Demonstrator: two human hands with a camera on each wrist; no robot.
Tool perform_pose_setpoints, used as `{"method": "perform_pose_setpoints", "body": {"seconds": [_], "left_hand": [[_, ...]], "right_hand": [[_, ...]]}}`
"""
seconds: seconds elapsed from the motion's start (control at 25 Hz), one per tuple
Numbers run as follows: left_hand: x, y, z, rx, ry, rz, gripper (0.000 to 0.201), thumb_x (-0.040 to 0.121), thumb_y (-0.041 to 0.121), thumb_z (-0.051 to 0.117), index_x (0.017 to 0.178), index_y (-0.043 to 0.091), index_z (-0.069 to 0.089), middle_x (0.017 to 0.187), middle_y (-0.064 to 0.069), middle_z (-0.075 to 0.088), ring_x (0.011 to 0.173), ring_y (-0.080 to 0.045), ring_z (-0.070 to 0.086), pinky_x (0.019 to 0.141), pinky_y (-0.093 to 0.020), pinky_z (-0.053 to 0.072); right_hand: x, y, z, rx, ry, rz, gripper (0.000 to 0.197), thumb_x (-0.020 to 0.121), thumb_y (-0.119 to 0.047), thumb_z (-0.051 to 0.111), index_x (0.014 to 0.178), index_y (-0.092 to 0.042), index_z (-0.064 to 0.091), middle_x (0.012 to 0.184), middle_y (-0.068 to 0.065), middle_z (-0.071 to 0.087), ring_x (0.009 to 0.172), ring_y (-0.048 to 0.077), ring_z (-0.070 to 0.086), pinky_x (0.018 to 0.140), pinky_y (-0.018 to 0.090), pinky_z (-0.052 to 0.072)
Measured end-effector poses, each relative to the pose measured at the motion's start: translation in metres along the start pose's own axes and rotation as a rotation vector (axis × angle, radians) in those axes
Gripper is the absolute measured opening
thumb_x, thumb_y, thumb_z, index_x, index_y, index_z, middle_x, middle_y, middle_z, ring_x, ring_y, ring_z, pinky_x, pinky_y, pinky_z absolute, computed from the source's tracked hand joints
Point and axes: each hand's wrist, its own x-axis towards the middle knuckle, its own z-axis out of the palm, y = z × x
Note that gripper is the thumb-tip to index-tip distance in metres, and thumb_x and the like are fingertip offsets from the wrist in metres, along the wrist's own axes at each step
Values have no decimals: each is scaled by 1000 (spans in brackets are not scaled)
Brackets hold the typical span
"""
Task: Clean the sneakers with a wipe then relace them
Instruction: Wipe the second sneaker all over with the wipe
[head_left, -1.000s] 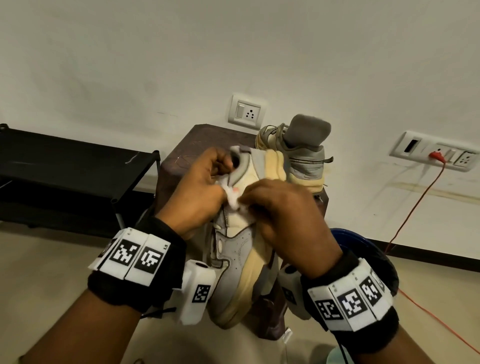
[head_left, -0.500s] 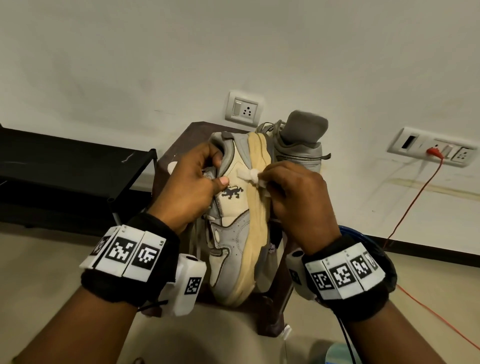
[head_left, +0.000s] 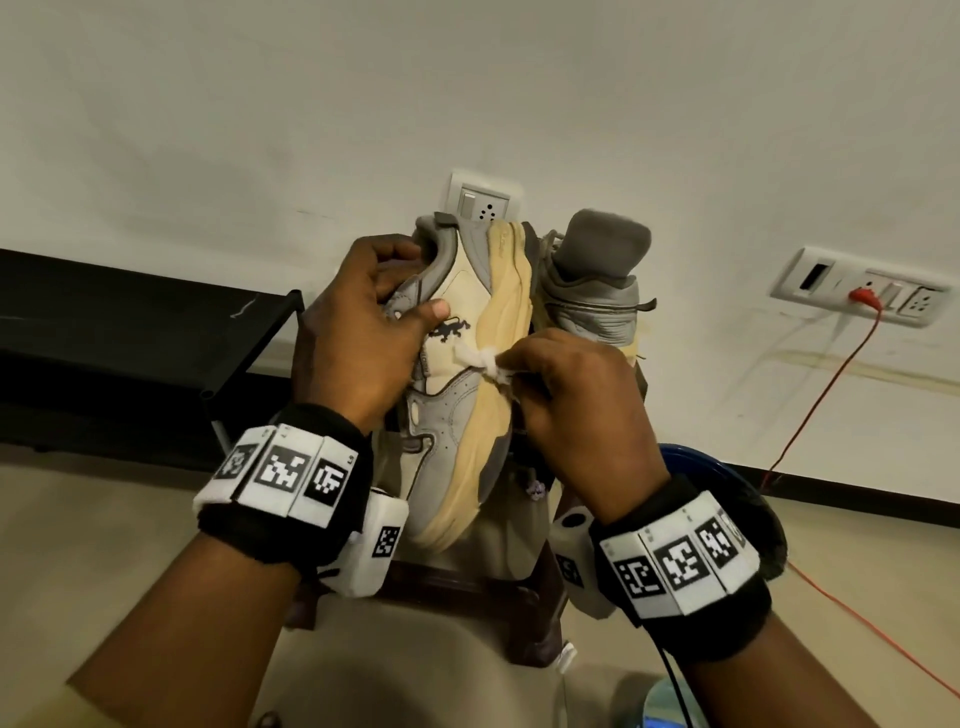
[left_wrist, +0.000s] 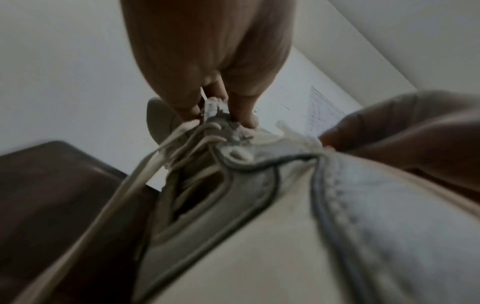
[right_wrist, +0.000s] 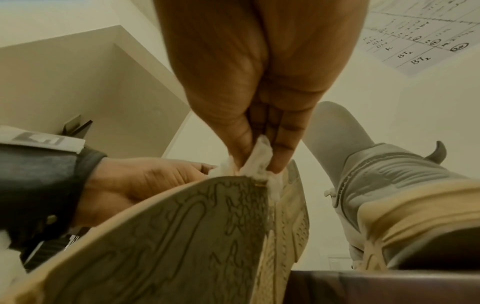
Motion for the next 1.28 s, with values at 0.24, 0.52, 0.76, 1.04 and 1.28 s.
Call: {"method": "perform_pose_setpoints", "body": {"seconds": [0.24,0.52,0.76,1.04,1.28], "left_hand": [[-14,8,2,506,146,25,39,76,56,67,87,21,52,86,6,57,80,-18,58,68,-39,52],[-24,6,6,212,4,-241,52,74,48,74,106,21,43,88,12,56,85,-10,61,72,-26,52],[-19,2,-9,-171,-206,-392,27,81,19,73,108,17,68,102,1,74,95,-14,71,92,-43,54],[-17,6,-16,-117,-57,-204,21,80,36,67,98,28,71,99,6,74,95,-13,70,89,-45,54],[-17,21,-15,-251,-190,-253,19,92,15,59,109,21,65,100,6,74,94,-9,70,83,-30,57]], "right_hand": [[1,-2,3,-4,40,106,14,79,-7,71,92,-11,74,87,3,71,78,17,65,69,37,56],[3,-8,6,-17,67,107,13,80,-8,70,92,-10,74,85,4,71,75,17,64,68,36,56],[6,3,3,6,93,87,15,81,-7,69,95,-11,74,91,4,71,81,17,65,73,38,56],[-2,2,-24,115,-264,-83,24,77,1,71,96,-13,74,95,-1,72,86,9,66,78,24,55],[-8,-1,-19,47,-138,-121,21,76,0,72,94,-10,74,93,3,71,83,15,66,74,30,56]]}}
